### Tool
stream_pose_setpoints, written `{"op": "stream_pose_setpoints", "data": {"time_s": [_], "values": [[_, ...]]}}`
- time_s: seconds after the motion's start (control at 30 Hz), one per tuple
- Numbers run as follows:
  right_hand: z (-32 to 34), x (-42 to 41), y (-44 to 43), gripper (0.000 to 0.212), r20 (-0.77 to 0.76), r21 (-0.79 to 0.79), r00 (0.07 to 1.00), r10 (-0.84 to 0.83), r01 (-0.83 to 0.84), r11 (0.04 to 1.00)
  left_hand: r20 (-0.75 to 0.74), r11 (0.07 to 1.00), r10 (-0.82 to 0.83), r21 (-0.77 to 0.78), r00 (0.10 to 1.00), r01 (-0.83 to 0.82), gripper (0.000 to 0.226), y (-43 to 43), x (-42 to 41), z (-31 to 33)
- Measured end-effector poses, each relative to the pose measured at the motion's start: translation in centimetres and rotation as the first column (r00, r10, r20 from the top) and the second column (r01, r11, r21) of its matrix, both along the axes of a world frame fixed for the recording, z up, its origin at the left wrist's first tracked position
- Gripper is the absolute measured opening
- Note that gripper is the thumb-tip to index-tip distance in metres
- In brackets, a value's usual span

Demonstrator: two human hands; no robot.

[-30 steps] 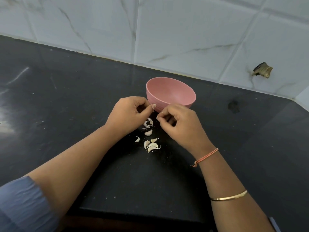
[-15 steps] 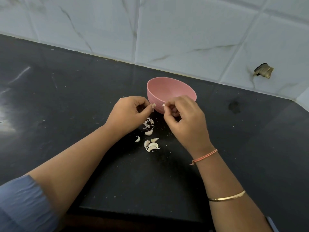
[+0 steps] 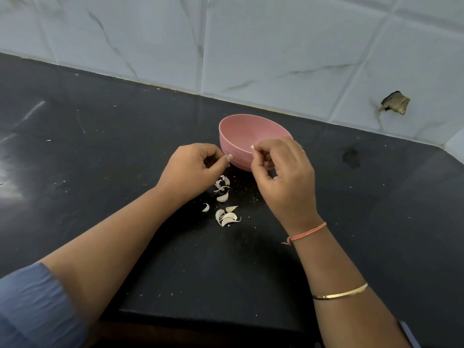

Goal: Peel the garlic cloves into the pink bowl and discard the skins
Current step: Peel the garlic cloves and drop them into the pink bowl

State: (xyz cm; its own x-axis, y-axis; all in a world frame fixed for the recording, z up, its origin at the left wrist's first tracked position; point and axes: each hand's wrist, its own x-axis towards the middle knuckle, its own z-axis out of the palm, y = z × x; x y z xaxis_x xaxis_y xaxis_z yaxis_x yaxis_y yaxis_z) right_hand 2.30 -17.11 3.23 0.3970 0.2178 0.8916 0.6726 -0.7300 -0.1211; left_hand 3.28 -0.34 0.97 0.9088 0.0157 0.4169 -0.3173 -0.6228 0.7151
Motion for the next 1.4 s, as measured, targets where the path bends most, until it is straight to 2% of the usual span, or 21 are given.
{"op": "stream_pose_setpoints", "data": {"time_s": [0.07, 0.1, 0.13, 0.17, 0.2, 0.23, 0.27, 0.33, 0.4, 0.5, 0.67, 0.77, 0.97, 1.3, 1.4], "values": [[0.1, -0.3, 0.3, 0.008, -0.011, -0.014, 1.000, -0.027, 0.027, 1.000, 0.001, 1.000, -0.004, -0.001, 1.000, 0.004, 0.024, 0.0, 0.0, 0.0], [0.2, -0.4, 0.3, 0.008, -0.128, -0.108, 0.991, -0.042, 0.029, 0.994, 0.002, 1.000, -0.002, -0.004, 1.000, 0.002, 0.024, -0.1, 0.0, 0.0], [0.4, -0.4, 0.5, 0.008, -0.331, -0.262, 0.939, -0.096, 0.006, 0.965, 0.005, 1.000, 0.002, -0.007, 1.000, -0.002, 0.025, -0.1, -0.1, 0.0], [0.5, -0.4, 0.8, 0.008, -0.544, -0.418, 0.817, -0.190, -0.068, 0.906, 0.009, 1.000, 0.005, -0.007, 1.000, -0.005, 0.025, -0.1, -0.1, 0.0], [0.4, -0.3, 0.9, 0.009, -0.687, -0.485, 0.678, -0.261, -0.161, 0.859, 0.009, 1.000, 0.002, -0.002, 1.000, -0.002, 0.025, -0.1, -0.1, 0.0], [0.2, -0.2, 0.8, 0.009, -0.746, -0.482, 0.607, -0.274, -0.209, 0.851, 0.006, 1.000, -0.002, 0.002, 1.000, 0.002, 0.025, -0.1, -0.1, 0.0], [0.0, 0.0, 0.6, 0.007, -0.754, -0.442, 0.613, -0.236, -0.207, 0.873, 0.004, 1.000, -0.003, 0.004, 1.000, 0.003, 0.025, -0.1, -0.1, 0.0], [-0.5, 0.0, 0.2, 0.005, -0.718, -0.277, 0.689, -0.103, -0.146, 0.950, 0.004, 1.000, -0.003, -0.003, 1.000, 0.003, 0.024, -0.1, -0.1, 0.0], [-0.9, 0.2, -0.1, 0.004, -0.696, 0.032, 0.714, 0.081, -0.082, 0.996, 0.010, 1.000, -0.021, -0.013, 1.000, 0.021, 0.021, -0.1, -0.1, 0.0], [-0.7, 0.7, -0.6, 0.005, -0.690, 0.348, 0.672, 0.271, -0.020, 0.937, 0.018, 0.992, -0.118, -0.036, 0.993, 0.119, 0.009, -0.2, -0.4, 0.3], [-0.4, 0.6, -0.6, 0.010, -0.696, 0.566, 0.524, 0.492, -0.022, 0.824, 0.055, 0.971, -0.236, -0.038, 0.970, 0.238, 0.019, -0.4, -0.7, 0.5], [-0.4, 0.6, -0.5, 0.011, -0.682, 0.616, 0.483, 0.549, -0.027, 0.788, 0.078, 0.965, -0.250, -0.060, 0.965, 0.255, 0.021, -0.3, -0.8, 0.6], [-0.4, 0.6, -0.5, 0.013, -0.684, 0.631, 0.448, 0.575, -0.031, 0.775, 0.106, 0.959, -0.262, -0.081, 0.959, 0.270, 0.021, -0.4, -0.8, 0.7], [-0.7, 0.7, -0.5, 0.013, -0.712, 0.555, 0.470, 0.522, -0.079, 0.828, 0.088, 0.964, -0.250, -0.069, 0.964, 0.257, 0.021, -0.4, -0.8, 0.6], [-0.8, 0.7, -0.4, 0.013, -0.720, 0.540, 0.473, 0.508, -0.078, 0.838, 0.064, 0.971, -0.214, -0.090, 0.975, 0.220, 0.014, -0.6, -0.7, 0.3]]}}
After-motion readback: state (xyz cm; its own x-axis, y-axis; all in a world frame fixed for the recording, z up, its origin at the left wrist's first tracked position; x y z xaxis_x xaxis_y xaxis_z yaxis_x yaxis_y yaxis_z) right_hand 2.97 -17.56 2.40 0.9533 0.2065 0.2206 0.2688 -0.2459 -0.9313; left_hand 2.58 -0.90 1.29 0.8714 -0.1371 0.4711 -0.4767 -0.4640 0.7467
